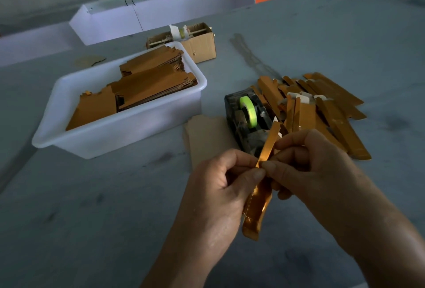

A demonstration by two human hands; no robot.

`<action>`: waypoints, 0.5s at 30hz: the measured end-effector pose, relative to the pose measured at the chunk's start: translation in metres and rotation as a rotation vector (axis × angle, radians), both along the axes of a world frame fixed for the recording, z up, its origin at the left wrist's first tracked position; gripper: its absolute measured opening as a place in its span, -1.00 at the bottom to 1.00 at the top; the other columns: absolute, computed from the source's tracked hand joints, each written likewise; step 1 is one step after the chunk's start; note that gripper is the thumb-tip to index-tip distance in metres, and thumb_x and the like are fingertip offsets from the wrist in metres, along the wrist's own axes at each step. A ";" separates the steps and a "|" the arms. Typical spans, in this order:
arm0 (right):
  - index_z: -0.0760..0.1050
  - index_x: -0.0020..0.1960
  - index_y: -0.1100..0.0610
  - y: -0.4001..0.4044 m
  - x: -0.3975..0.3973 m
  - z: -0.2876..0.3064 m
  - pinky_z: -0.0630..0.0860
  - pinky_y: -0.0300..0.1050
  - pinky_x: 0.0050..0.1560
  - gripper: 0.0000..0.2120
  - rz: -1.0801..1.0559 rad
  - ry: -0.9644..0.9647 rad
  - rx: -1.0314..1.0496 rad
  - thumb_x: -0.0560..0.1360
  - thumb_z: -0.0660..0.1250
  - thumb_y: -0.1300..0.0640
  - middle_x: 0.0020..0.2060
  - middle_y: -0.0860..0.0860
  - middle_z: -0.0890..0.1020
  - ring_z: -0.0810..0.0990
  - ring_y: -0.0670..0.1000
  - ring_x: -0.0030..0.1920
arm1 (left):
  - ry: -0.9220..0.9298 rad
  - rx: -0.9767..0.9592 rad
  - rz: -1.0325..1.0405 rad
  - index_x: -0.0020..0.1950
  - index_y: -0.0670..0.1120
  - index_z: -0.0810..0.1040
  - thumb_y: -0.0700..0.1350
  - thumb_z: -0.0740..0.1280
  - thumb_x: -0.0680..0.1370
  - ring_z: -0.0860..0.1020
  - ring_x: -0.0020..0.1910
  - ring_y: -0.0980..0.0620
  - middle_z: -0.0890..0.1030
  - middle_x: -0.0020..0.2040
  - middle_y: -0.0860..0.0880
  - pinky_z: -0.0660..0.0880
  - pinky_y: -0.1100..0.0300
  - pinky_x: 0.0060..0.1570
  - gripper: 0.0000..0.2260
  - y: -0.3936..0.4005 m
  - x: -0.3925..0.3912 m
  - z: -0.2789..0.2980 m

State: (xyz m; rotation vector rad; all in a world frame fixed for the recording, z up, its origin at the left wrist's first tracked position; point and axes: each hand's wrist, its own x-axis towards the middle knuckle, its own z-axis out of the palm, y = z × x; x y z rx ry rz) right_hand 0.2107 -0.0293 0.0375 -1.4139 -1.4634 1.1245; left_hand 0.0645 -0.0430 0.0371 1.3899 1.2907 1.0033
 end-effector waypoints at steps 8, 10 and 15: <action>0.37 -0.12 -0.08 0.000 -0.002 0.003 0.56 -0.24 -0.38 -0.72 -0.054 -0.177 0.066 0.34 0.46 0.09 -0.36 -0.06 0.64 0.62 -0.17 -0.35 | -0.083 0.010 -0.020 -0.13 -0.07 0.64 0.06 0.34 0.40 0.65 -0.30 0.11 0.69 -0.27 0.01 0.52 0.35 -0.32 -0.78 -0.001 0.001 -0.004; 0.37 -0.13 -0.07 -0.001 -0.003 0.004 0.59 -0.20 -0.34 -0.73 -0.056 -0.187 0.065 0.35 0.46 0.09 -0.36 -0.05 0.64 0.63 -0.15 -0.35 | -0.084 0.006 0.008 -0.15 -0.07 0.64 0.02 0.34 0.45 0.63 -0.33 0.16 0.68 -0.30 0.02 0.49 0.42 -0.32 -0.82 0.000 0.002 -0.005; 0.37 -0.14 -0.07 -0.002 -0.005 0.005 0.61 -0.15 -0.28 -0.74 -0.029 -0.205 0.050 0.37 0.46 0.10 -0.35 -0.06 0.65 0.63 -0.16 -0.34 | -0.055 0.060 0.095 -0.22 -0.07 0.63 -0.13 0.33 0.53 0.60 -0.42 0.10 0.65 -0.36 -0.01 0.50 0.31 -0.43 -0.84 -0.003 0.005 -0.010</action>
